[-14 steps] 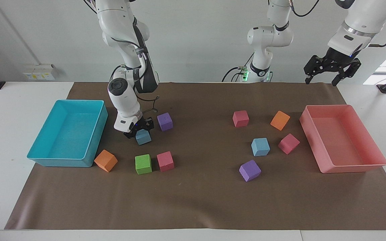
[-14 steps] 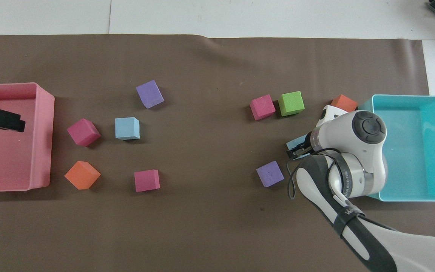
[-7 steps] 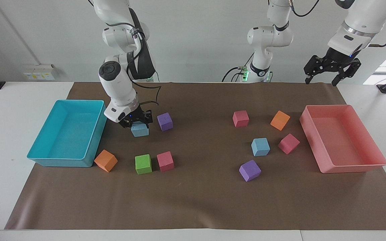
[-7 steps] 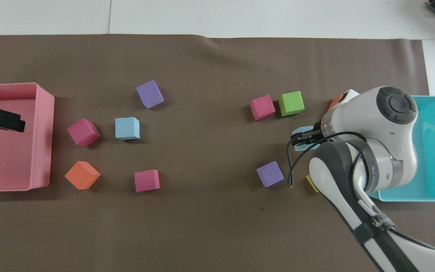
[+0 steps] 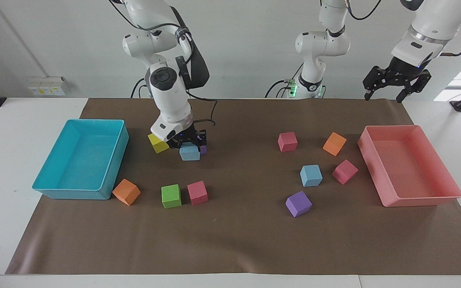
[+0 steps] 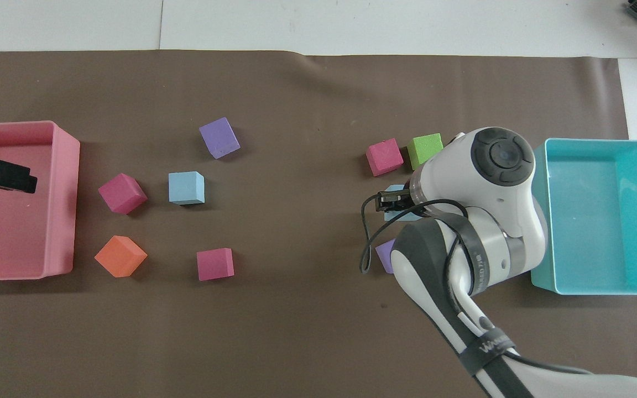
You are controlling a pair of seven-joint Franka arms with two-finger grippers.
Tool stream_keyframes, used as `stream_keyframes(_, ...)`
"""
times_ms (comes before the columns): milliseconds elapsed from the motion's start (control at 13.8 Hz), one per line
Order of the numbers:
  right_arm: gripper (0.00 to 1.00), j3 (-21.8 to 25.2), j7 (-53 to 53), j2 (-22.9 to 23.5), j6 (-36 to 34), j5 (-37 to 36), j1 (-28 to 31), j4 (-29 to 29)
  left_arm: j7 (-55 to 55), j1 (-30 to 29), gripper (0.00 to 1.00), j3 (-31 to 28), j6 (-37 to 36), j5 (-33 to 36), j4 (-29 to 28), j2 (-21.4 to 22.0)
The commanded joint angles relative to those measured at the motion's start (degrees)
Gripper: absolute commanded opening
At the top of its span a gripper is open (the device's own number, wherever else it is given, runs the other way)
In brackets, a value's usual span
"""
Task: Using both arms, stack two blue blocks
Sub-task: 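Lower the light blue cube at the table center and open the right gripper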
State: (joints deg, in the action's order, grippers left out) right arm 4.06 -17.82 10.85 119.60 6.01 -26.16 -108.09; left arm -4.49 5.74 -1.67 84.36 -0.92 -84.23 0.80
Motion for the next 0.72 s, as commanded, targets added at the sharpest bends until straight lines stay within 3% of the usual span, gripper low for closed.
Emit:
stream_keyframes(0, 0.0, 0.1, -6.9, 5.8, -0.8, -0.2, -3.7, 5.9, -0.8, -0.8, 1.0, 0.6, -0.5, 0.5, -0.4, 0.8)
stream_keyframes(290, 0.0, 0.1, -15.0, 15.3, 0.2, -0.5, -10.0, 14.3, -0.7, -0.8, 1.0, 0.6, -0.4, 0.5, -0.4, 0.7)
stream_keyframes(652, 0.0, 0.1, -16.0, 18.1, 5.6, -0.3, -12.2, 15.2, -0.7, -0.8, 1.0, 0.6, -0.5, 0.5, -0.4, 0.7)
